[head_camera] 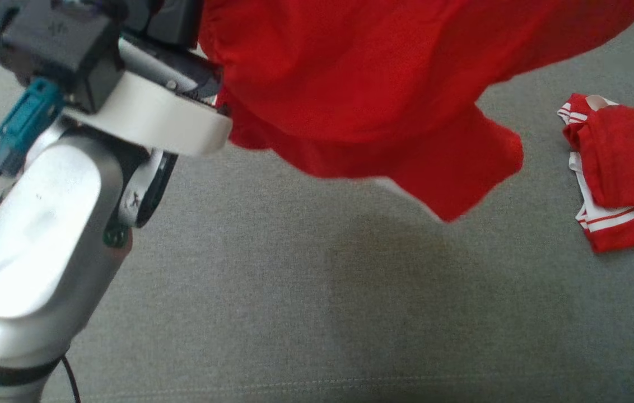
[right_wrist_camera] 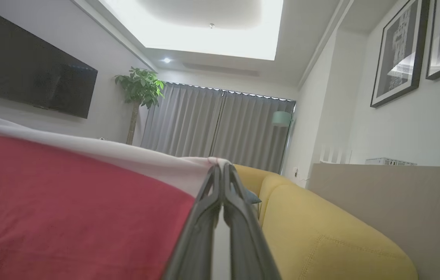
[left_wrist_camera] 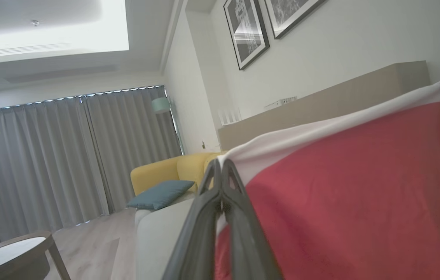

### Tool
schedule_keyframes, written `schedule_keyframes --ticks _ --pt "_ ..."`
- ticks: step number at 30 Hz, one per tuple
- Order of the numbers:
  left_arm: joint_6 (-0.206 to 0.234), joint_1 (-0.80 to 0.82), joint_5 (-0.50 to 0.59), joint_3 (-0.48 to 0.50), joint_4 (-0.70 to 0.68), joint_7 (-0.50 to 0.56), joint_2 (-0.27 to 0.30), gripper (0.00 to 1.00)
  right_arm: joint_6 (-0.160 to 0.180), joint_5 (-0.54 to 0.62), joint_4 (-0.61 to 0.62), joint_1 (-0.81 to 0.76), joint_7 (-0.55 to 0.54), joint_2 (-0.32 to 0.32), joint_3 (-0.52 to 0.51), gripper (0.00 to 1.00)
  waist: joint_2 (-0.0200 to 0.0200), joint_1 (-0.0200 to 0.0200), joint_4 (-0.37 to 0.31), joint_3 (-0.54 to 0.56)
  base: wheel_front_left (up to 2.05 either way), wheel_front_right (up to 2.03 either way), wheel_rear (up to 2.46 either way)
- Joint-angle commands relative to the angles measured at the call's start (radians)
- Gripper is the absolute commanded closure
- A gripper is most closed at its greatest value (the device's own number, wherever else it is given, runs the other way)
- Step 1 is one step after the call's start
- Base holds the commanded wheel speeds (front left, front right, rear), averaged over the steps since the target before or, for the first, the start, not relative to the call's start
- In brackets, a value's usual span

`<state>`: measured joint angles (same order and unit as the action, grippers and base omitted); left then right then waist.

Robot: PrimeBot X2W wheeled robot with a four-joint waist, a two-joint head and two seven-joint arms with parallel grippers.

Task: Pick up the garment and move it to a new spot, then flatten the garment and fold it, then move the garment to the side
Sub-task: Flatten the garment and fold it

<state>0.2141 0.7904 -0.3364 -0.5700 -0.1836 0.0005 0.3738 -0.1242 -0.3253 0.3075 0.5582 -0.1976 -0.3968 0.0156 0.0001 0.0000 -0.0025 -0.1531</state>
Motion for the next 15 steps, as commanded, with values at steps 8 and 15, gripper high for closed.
schedule_keyframes --ticks 8,15 --pt "-0.048 0.192 -0.058 0.058 0.195 -0.036 -0.054 1.00 -0.007 -0.071 -0.150 0.190 0.002 0.002 0.047 1.00 -0.0001 0.0000 -0.007 -0.093 0.00 0.00 0.00" --pt "-0.082 0.374 -0.081 0.085 0.478 -0.153 -0.150 1.00 -0.007 -0.104 -0.407 0.439 0.090 0.031 0.125 1.00 -0.0001 0.0000 -0.009 -0.152 0.00 0.00 0.00"
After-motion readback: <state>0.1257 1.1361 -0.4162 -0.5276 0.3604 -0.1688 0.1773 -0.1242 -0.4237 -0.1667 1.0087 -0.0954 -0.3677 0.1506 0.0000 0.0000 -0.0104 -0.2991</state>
